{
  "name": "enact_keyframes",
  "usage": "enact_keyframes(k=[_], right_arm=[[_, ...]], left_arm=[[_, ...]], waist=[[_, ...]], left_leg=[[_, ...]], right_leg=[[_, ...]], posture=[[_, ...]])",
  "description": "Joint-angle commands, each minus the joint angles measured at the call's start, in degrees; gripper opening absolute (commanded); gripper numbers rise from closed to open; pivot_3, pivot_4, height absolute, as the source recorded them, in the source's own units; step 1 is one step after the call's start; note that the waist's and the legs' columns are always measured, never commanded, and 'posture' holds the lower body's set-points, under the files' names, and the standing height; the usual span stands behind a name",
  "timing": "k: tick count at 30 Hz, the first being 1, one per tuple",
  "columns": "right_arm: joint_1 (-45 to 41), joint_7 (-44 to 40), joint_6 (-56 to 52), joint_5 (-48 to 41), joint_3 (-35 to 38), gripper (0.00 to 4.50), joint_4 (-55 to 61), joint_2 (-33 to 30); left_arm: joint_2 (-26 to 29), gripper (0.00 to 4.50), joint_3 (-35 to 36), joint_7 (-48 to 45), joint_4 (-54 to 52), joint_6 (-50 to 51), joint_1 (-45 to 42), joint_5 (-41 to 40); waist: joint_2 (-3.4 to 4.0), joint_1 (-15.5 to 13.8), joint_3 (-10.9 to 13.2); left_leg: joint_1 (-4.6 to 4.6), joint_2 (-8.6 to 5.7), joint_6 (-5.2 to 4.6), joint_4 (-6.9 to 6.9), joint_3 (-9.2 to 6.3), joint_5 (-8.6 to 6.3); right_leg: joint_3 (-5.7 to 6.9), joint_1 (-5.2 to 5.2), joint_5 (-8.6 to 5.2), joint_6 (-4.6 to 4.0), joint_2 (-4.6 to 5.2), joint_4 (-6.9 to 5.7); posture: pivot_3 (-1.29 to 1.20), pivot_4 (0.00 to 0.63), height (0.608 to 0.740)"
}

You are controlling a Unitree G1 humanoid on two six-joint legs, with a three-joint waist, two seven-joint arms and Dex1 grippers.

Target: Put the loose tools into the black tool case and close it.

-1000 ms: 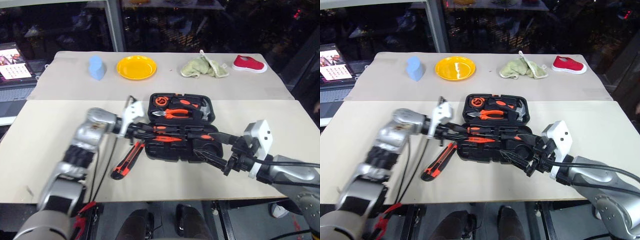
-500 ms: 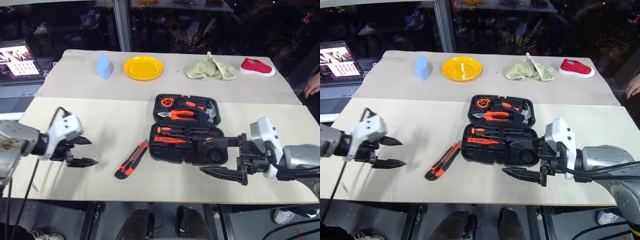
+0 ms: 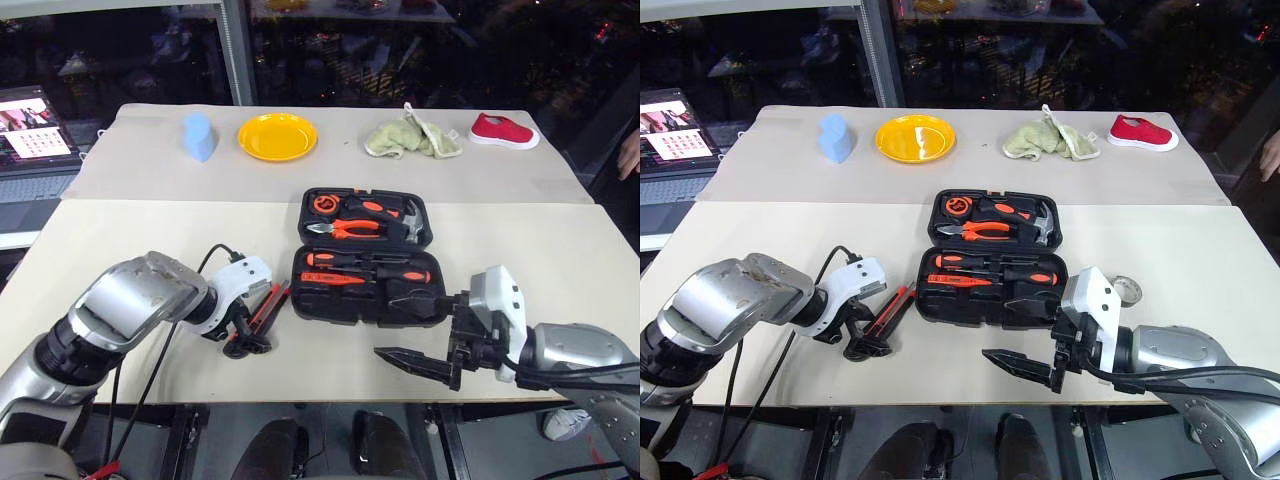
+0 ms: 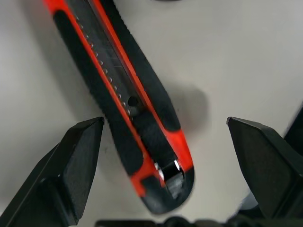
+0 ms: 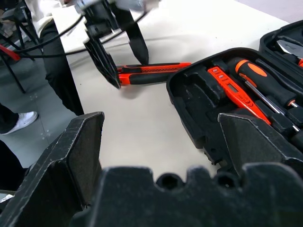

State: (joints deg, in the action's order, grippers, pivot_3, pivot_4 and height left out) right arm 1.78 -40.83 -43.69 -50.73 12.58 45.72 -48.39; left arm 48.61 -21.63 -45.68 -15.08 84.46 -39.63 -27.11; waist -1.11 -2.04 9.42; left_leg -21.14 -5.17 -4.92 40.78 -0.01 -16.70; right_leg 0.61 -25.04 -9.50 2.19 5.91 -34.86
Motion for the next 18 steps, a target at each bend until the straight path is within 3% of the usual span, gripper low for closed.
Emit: enact_keyframes(k=[1, 5, 9, 10, 12, 15, 18], right_arm=[[-0.6, 0.7, 1.1, -1.2, 2.3, 4.5, 1.0, 0.0], [-0.7, 0.4, 1.1, -1.3, 2.4, 4.5, 0.8, -0.4], [-1.1, -0.2, 0.8, -1.5, 3.3, 4.5, 0.2, -1.2], [-1.0, -0.3, 0.8, -1.5, 3.6, 4.5, 0.1, -1.4], [-0.6, -0.6, 0.6, -1.7, 4.2, 4.5, 0.1, -1.7], [0.6, -0.7, 0.4, -2.1, 4.9, 4.5, 0.6, -2.0], [2.3, -0.5, 0.2, -2.6, 5.5, 4.5, 1.7, -2.3]], left_arm=[[2.5, 1.68, 2.3, 3.8, 6.7, -1.8, 0.8, 4.0], [6.0, 1.68, 2.0, 2.5, 10.8, -9.3, 0.1, 6.5], [7.8, 1.68, -0.2, -9.4, 15.0, -42.4, -2.9, 13.5], [7.5, 1.68, -1.4, -12.2, 16.7, -46.2, -4.6, 14.9], [5.7, 1.68, -2.9, -17.8, 20.5, -52.0, -8.4, 16.5], [1.5, 1.68, -5.4, -26.7, 26.4, -60.8, -14.8, 18.6], [-4.3, 1.68, -7.8, -35.4, 30.1, -63.0, -21.2, 19.0]], waist=[[0.01, 0.1, 0.0], [0.0, 0.9, 0.0], [-0.05, 1.2, 0.1], [-0.06, 1.0, 0.1], [-0.09, 0.2, 0.1], [-0.1, -0.7, 0.1], [-0.13, -0.9, 0.0]], left_leg=[[0.01, 0.01, 0.04, -0.01, -0.03, 0.02], [-0.02, 0.04, 0.13, -0.05, -0.03, 0.08], [-0.16, 0.05, 0.17, -0.08, -0.02, 0.1], [-0.27, 0.04, 0.19, -0.08, -0.04, 0.11], [-0.41, -0.02, 0.23, -0.06, -0.04, 0.13], [-0.83, -0.1, 0.22, -0.01, -0.07, 0.16], [-1.45, -0.26, -0.34, 0.06, -0.05, 0.35]], right_leg=[[0.01, 0.0, -0.01, 0.0, 0.01, -0.02], [0.0, 0.02, -0.06, -0.06, -0.02, -0.13], [-0.02, -0.09, -0.08, -0.19, 0.06, -0.13], [-0.02, -0.14, 0.0, -0.33, 0.13, -0.09], [0.07, -0.18, 0.26, -0.75, 0.26, 0.03], [0.24, -0.35, 0.35, -0.59, 0.22, 0.35], [0.31, -0.97, 0.5, -0.39, -0.06, 0.49]], posture=[[0.0, 0.15, 0.74], [0.0, 0.15, 0.74], [0.0, 0.15, 0.74], [0.0, 0.15, 0.74], [0.0, 0.15, 0.74], [0.0, 0.15, 0.74], [0.0, 0.15, 0.74]])
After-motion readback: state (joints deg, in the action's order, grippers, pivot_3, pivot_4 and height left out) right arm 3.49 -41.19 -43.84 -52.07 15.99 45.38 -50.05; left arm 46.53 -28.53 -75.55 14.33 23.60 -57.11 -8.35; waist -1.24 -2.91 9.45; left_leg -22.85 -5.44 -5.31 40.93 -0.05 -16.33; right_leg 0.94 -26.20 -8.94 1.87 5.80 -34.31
